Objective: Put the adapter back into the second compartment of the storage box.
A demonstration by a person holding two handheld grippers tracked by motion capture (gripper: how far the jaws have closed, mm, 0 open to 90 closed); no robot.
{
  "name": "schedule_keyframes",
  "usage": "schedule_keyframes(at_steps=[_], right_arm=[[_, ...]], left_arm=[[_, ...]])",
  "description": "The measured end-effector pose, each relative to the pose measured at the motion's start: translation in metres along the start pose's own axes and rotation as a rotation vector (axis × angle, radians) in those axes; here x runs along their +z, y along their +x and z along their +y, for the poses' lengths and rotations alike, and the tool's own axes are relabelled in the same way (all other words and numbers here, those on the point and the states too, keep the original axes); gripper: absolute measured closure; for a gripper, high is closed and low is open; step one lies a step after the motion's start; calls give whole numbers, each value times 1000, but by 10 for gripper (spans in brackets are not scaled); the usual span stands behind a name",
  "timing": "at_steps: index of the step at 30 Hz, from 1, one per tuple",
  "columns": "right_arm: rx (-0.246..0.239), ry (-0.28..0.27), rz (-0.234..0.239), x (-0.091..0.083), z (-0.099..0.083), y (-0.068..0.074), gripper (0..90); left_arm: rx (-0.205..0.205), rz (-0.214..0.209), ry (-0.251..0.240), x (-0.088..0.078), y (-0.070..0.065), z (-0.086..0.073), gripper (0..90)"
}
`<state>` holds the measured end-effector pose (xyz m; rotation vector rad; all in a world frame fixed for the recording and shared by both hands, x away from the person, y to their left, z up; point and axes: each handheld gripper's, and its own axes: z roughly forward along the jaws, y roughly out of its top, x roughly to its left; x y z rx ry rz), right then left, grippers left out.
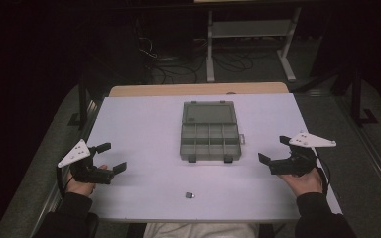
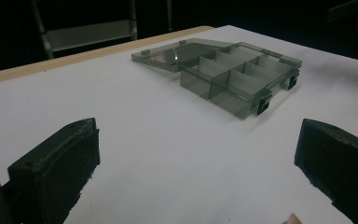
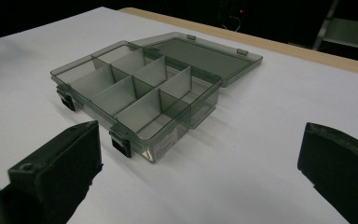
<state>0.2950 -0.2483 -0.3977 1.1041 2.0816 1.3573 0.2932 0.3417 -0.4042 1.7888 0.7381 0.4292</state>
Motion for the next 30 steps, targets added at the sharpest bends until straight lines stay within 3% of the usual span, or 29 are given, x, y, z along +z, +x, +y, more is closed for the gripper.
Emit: schedule_keyframes(at_steps=[13, 30], right_arm=[[0, 9, 8, 1, 0, 1, 0], [8, 47, 54, 6, 0, 4, 0]], left_arm=[[2, 2, -3, 0, 0, 0, 0], [11, -16, 18, 3, -2, 0, 0]])
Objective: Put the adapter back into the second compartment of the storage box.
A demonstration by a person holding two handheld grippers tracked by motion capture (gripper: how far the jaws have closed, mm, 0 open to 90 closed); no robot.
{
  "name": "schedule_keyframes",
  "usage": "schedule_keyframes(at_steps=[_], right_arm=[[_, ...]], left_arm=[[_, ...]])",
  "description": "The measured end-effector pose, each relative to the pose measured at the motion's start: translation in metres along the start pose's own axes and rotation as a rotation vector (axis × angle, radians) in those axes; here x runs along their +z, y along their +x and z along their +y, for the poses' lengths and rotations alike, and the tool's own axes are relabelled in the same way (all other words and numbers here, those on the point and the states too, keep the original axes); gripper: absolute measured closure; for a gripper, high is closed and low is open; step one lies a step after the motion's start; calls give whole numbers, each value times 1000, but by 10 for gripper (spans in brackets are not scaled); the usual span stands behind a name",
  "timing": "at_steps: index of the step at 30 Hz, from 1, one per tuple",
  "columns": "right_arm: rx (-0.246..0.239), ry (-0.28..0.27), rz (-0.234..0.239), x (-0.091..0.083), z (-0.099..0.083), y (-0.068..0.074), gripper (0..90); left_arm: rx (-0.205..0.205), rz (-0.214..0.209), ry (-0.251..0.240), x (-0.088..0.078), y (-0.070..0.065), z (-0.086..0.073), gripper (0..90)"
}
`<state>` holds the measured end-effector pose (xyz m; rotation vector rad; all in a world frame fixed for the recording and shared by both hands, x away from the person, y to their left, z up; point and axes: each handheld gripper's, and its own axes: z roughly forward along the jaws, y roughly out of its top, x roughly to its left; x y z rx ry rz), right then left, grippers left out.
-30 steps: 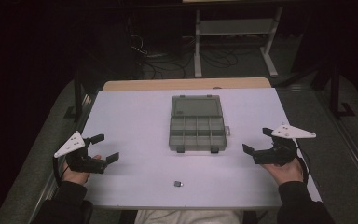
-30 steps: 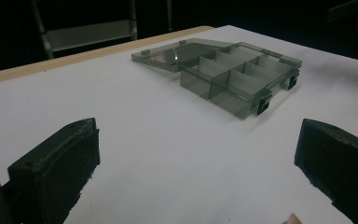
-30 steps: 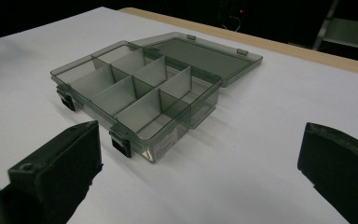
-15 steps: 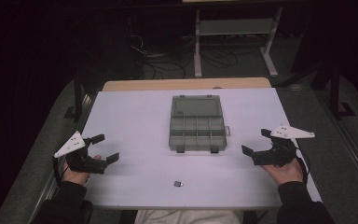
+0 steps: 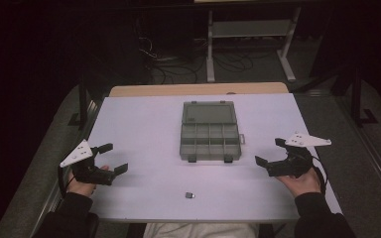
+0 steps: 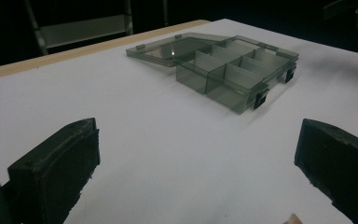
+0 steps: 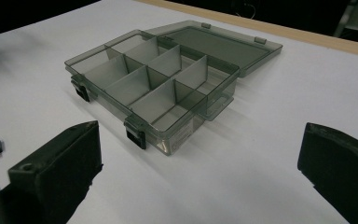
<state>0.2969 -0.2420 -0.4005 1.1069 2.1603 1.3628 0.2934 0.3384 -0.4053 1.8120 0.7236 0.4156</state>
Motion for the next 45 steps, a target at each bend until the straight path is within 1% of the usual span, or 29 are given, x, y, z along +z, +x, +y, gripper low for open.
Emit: schedule_keyframes(at_steps=[4, 7, 11, 20, 23, 25, 28, 29, 41, 45], right_arm=[[-21, 18, 10, 2, 3, 4, 0], [-42, 20, 21, 3, 6, 8, 0], [-66, 35, 43, 7, 12, 15, 0], [-103, 43, 82, 10, 24, 27, 0], [-112, 47, 97, 14, 27, 31, 0], [-118, 60, 108, 16, 29, 34, 0], [-138, 83, 112, 21, 31, 39, 0], [-147, 86, 116, 23, 32, 41, 0], [-187, 112, 161, 34, 41, 57, 0], [-204, 133, 175, 39, 42, 63, 0]], left_arm=[[-2, 2, -1, 0, 0, 0, 0], [-2, 2, 0, 0, 1, 0, 0], [-3, 2, 1, -1, 0, 0, 0], [-1, 4, 4, -1, 0, -1, 0], [-2, 2, 4, -1, 0, -1, 0], [-2, 1, 5, 0, 0, -1, 0], [-4, -2, 2, -1, 0, -1, 0], [-3, -2, 2, -1, 0, -1, 0], [4, -5, 10, 0, 0, -1, 0], [1, -9, 13, 0, -1, -1, 0]])
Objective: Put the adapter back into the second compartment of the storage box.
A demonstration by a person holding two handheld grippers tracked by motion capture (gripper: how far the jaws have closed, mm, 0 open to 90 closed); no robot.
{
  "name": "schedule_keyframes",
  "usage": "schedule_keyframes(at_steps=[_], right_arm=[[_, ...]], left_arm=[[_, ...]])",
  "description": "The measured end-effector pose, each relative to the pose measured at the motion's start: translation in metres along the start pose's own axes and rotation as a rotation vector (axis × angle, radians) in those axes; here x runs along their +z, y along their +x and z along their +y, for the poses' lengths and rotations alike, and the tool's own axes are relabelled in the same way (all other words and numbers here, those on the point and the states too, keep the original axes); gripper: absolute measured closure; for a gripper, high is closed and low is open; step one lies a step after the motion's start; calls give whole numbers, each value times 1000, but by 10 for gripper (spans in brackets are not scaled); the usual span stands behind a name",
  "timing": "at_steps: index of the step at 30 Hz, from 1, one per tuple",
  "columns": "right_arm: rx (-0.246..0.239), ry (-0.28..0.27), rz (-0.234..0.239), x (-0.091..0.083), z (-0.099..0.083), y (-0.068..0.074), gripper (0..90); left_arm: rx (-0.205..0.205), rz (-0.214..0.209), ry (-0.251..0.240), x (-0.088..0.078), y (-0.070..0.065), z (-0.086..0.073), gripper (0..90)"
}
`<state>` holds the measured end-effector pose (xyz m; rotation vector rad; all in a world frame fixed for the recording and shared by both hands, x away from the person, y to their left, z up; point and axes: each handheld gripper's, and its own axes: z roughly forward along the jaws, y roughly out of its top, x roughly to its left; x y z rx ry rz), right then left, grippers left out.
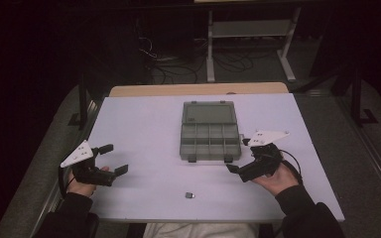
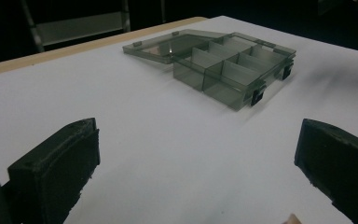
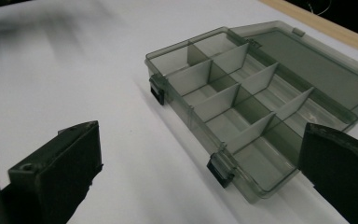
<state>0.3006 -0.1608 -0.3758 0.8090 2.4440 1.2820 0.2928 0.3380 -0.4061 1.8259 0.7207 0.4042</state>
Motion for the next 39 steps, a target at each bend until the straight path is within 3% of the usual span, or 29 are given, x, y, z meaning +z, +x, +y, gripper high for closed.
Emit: schedule_keyframes(at_steps=[14, 39], right_arm=[[-19, 46, 57, 14, 4, 11, 0], [-101, 141, 158, 49, 16, 41, 0]], left_arm=[[3, -1, 10, 0, 0, 0, 0], [8, -2, 11, 1, -1, 0, 0]])
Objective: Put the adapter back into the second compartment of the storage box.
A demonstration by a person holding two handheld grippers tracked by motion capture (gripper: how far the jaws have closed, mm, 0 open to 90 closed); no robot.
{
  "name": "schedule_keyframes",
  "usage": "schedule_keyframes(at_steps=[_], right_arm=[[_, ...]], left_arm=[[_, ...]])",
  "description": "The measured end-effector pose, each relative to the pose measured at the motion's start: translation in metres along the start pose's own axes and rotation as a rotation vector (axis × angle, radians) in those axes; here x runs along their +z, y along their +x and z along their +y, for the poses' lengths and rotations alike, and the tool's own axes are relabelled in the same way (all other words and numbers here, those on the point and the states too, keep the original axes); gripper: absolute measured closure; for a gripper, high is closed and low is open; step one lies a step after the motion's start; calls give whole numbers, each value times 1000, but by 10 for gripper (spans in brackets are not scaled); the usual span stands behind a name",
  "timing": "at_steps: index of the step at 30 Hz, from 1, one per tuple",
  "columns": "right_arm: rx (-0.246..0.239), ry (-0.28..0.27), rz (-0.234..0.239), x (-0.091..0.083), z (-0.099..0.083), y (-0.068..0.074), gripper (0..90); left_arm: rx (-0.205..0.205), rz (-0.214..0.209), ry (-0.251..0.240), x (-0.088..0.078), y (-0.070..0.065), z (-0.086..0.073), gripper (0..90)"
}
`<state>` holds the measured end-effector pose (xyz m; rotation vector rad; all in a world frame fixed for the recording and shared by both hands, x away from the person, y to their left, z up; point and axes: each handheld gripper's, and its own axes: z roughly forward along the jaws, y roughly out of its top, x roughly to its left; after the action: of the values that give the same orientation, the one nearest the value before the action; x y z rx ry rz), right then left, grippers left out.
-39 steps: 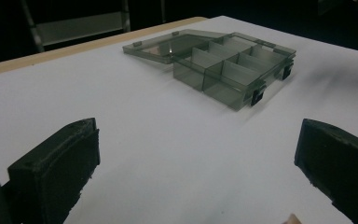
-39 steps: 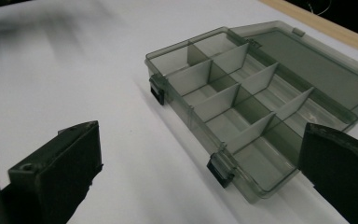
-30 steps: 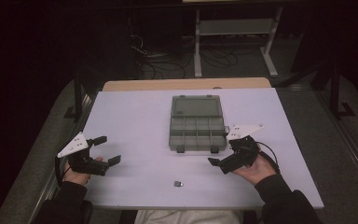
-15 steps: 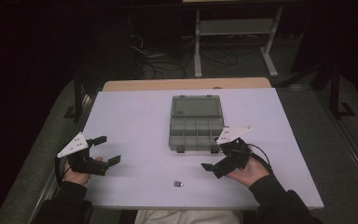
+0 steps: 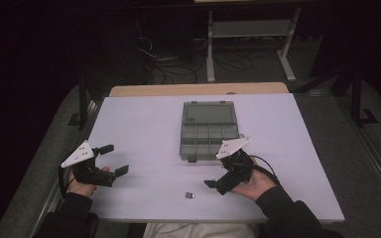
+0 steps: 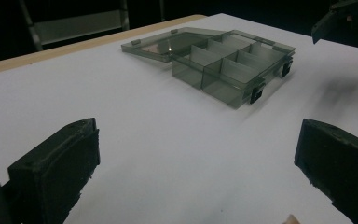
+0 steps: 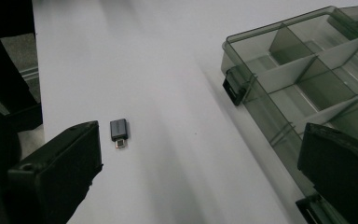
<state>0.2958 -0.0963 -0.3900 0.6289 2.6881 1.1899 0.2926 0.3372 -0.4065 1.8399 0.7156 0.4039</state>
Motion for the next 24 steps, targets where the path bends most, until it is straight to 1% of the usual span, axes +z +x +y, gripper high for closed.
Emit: schedule_keyframes(at_steps=[1, 2, 9, 14, 17, 18, 19, 22, 24], right_arm=[[0, 0, 0, 0, 0, 0, 0], [-9, 16, 4, 3, 0, 2, 0], [-15, 26, 21, 8, 2, 6, 0], [-35, 53, 50, 18, 5, 13, 0], [-46, 61, 59, 20, 6, 15, 0], [-46, 61, 59, 20, 6, 15, 0], [-49, 72, 72, 24, 7, 17, 0], [-51, 77, 80, 25, 7, 18, 0], [-52, 89, 90, 28, 8, 20, 0]], left_arm=[[0, 0, 0, 0, 0, 0, 0], [-2, -1, -4, 0, 0, 0, 0], [1, -1, -3, 0, 0, 0, 0], [1, -3, -2, 0, -1, 0, 0], [2, -4, 0, 0, -1, 0, 0], [2, -4, 0, 0, -1, 0, 0], [1, -4, 0, 0, -1, 0, 0], [2, -4, 0, 0, -1, 0, 0], [1, -4, 0, 0, -1, 0, 0]])
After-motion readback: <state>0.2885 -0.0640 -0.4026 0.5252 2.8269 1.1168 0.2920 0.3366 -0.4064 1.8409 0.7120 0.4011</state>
